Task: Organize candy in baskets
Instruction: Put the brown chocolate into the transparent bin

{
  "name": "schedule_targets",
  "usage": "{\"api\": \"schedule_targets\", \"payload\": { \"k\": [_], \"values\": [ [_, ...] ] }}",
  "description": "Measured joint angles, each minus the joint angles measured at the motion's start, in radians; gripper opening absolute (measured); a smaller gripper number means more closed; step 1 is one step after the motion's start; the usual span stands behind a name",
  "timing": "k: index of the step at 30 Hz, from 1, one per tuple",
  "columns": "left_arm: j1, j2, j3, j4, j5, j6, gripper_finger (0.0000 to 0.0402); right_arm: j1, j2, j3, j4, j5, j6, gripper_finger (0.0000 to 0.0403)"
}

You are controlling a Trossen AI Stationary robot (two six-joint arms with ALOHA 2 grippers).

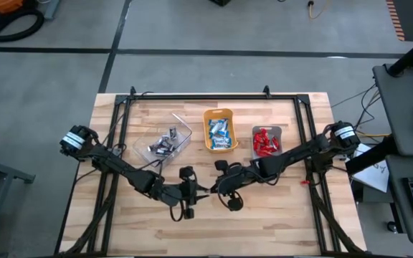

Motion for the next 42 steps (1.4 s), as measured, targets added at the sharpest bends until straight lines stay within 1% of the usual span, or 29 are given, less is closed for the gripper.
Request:
{"api": "schedule_targets", "payload": {
  "k": [3,6,8,11,12,14,17,21,25,29,34,38,42],
  "values": [
    [0.007,0.0,0.0,0.008,-0.024,0.005,0.0097,-0.001,0.0,0.001,0.002,0.003,-0.001,0.0029],
    [0.011,0.0,0.0,0.008,-0.044,0.011,0.0095,-0.001,0.0,0.001,0.003,0.003,-0.001,0.0029],
    [0.011,0.003,0.0,0.019,-0.046,0.027,0.0075,-0.001,0.0,0.001,0.003,0.003,-0.001,0.0029],
    [0.01,0.005,0.0,0.03,-0.042,0.051,0.002,-0.001,0.0,0.001,0.004,0.003,0.006,0.0036],
    [0.01,0.005,0.0,0.032,-0.043,0.052,0.0013,-0.002,0.0,0.001,0.005,0.002,0.01,0.0041],
    [0.01,0.004,0.0,0.039,-0.042,0.053,0.0012,-0.004,0.0,0.001,0.011,0.002,0.011,0.0055],
    [0.01,0.001,0.0,0.038,-0.042,0.053,0.0006,-0.008,0.0,0.001,0.012,0.002,0.027,0.0085],
    [0.009,-0.024,0.0,-0.024,-0.041,0.032,0.0004,-0.022,-0.003,0.001,0.011,0.004,0.052,0.0126],
    [0.009,-0.109,0.0,-0.145,-0.043,-0.023,0.0003,-0.041,-0.019,0.001,0.004,0.004,0.074,0.0158],
    [0.009,-0.229,0.0,-0.335,-0.058,-0.1,0.0002,-0.059,-0.048,0.002,-0.011,0.004,0.08,0.0181],
    [0.011,-0.395,0.0,-0.623,-0.19,-0.21,0.0001,-0.068,-0.063,0.003,-0.006,0.004,0.092,0.0193],
    [0.023,-0.525,0.0,-0.798,-0.274,-0.237,0.0001,-0.068,-0.059,0.003,-0.008,0.004,0.098,0.0194],
    [0.08,-0.616,0.0,-1.017,-0.368,-0.297,0.0,-0.068,-0.055,0.003,-0.01,0.004,0.106,0.0194]
  ]
}}
